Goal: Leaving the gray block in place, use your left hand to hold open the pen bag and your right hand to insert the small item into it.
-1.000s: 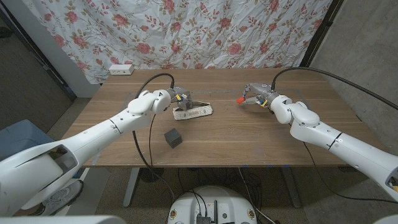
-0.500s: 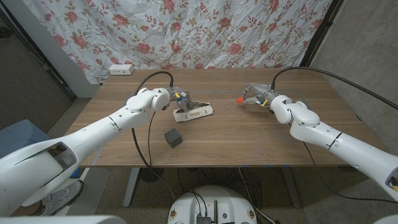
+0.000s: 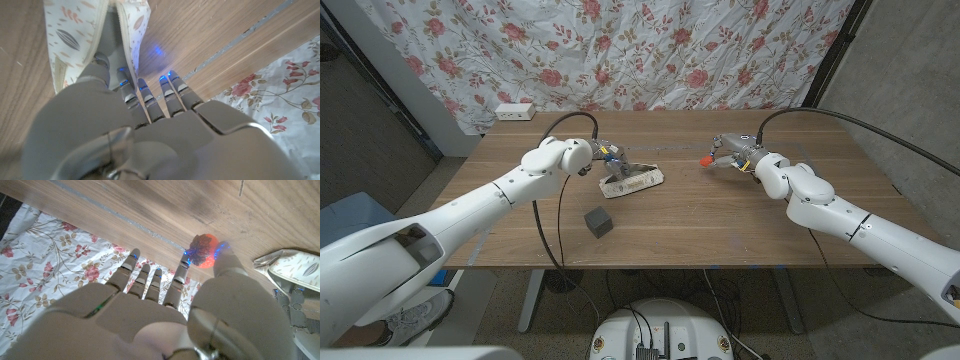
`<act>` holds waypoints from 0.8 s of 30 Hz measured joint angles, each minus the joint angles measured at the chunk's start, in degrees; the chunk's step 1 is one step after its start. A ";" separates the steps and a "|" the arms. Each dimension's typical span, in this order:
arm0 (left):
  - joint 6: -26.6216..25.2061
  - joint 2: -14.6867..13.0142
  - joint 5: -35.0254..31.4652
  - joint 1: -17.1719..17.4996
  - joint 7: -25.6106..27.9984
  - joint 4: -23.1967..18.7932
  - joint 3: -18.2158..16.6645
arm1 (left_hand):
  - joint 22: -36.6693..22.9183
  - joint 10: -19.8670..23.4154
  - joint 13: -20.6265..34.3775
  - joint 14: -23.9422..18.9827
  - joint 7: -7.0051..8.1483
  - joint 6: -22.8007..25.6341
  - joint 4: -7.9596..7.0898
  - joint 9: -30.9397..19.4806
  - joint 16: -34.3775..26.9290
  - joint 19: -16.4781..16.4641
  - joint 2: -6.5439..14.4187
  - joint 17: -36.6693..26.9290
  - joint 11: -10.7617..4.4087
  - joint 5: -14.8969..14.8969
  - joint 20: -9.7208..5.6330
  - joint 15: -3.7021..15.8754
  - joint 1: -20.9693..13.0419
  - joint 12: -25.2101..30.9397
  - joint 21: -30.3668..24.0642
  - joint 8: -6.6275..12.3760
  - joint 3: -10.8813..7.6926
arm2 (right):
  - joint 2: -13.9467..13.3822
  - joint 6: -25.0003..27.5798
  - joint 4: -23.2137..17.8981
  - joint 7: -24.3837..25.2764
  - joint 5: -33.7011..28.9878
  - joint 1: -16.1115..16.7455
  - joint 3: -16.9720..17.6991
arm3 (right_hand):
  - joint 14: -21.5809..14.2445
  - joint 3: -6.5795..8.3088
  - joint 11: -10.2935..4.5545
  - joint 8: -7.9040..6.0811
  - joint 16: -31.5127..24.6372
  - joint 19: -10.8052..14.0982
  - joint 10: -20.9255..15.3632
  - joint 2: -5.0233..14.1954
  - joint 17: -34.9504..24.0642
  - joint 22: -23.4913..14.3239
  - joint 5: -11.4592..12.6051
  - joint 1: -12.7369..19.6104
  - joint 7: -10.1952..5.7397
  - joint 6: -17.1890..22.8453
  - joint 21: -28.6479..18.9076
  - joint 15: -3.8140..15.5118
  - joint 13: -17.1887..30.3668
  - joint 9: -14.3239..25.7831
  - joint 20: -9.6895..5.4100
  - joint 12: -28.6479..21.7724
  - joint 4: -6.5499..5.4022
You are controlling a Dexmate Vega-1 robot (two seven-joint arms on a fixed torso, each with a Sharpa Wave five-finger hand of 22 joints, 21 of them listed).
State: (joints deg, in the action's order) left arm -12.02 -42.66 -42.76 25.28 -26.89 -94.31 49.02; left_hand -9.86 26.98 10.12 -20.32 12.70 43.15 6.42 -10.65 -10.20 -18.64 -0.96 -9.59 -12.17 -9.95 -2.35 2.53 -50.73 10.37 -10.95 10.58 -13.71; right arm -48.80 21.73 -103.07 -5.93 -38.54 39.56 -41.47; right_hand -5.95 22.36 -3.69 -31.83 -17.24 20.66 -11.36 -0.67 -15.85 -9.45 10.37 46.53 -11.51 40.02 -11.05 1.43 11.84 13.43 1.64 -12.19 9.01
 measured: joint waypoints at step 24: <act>1.89 -0.53 2.16 -1.42 -2.17 0.86 0.37 | -0.01 -1.43 0.01 1.44 -0.25 -2.26 -0.14 0.27 0.00 1.96 -3.42 -0.01 0.00 0.00 0.53 0.00 5.95 0.00 0.43 0.00 2.96 | -0.02 0.50 -0.48 -0.26 0.01 0.29 0.18 | 0.00 0.00 0.00 0.13 0.00 0.00 0.00 0.24 0.01 0.00 0.26 0.24 0.00 0.00 0.00 0.00 0.00 0.03 0.00 0.00 0.01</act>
State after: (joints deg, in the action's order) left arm -10.13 -43.19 -40.60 23.86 -29.06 -93.45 49.39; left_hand -9.87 25.55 10.13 -18.88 12.45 40.89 6.28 -10.39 -10.20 -16.68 -4.38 -9.60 -12.17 -9.96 -1.82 2.52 -44.78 10.37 -10.52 10.59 -10.75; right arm -48.82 22.23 -103.55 -6.20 -38.52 39.86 -41.29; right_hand -5.95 22.36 -3.69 -31.70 -17.24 20.66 -11.36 -0.43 -15.84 -9.45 10.63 46.77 -11.51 40.02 -11.05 1.43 11.85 13.46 1.64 -12.19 9.02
